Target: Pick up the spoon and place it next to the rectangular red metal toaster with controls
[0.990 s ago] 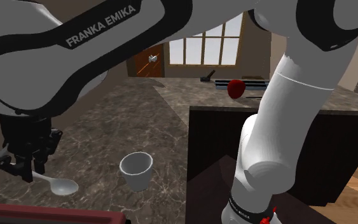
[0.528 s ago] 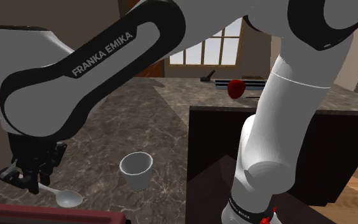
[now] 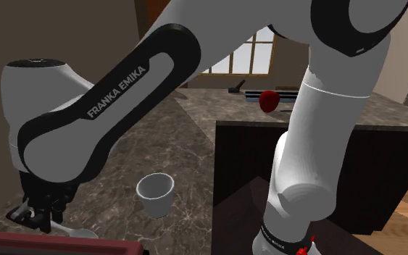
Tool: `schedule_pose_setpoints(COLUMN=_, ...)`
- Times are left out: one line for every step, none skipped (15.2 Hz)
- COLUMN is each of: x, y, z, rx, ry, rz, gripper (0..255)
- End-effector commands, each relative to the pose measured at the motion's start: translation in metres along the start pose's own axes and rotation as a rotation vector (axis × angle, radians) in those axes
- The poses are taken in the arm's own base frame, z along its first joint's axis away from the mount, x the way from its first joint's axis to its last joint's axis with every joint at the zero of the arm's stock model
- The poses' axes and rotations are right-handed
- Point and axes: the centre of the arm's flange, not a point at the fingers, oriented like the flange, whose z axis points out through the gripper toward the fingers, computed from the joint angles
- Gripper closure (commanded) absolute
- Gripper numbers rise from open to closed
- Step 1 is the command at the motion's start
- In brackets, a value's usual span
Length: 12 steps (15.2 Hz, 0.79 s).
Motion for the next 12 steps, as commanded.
schedule_pose_setpoints(x=-0.004, y=0.001, z=0.011, rx=0.0, ry=0.0, rz=0.0, gripper=255)
schedule_pose_setpoints(x=-0.005, y=0.002, z=0.016, rx=0.0, ry=0.0, rz=0.0, gripper=255)
schedule_pose_setpoints(x=-0.006, y=0.002, z=0.021, rx=0.0, ry=0.0, rz=0.0, gripper=255)
schedule_pose_setpoints(x=-0.007, y=0.003, z=0.026, rx=0.0, ry=0.0, rz=0.0, gripper=255)
schedule_pose_setpoints(x=-0.008, y=0.004, z=0.031, rx=0.0, ry=0.0, rz=0.0, gripper=255)
schedule_pose_setpoints(x=-0.01, y=0.004, z=0.036, rx=0.0, ry=0.0, rz=0.0, gripper=255)
schedule_pose_setpoints(x=-0.011, y=0.005, z=0.041, rx=0.0, ry=0.0, rz=0.0, gripper=255)
schedule_pose_setpoints(x=-0.012, y=0.006, z=0.046, rx=0.0, ry=0.0, rz=0.0, gripper=255)
schedule_pose_setpoints(x=-0.013, y=0.006, z=0.053, rx=0.0, ry=0.0, rz=0.0, gripper=255)
schedule_pose_setpoints(x=-0.013, y=0.006, z=0.053, rx=0.0, ry=0.0, rz=0.0, gripper=255)
schedule_pose_setpoints(x=-0.013, y=0.006, z=0.053, rx=0.0, ry=0.0, rz=0.0, gripper=255)
schedule_pose_setpoints(x=-0.013, y=0.006, z=0.053, rx=0.0, ry=0.0, rz=0.0, gripper=255)
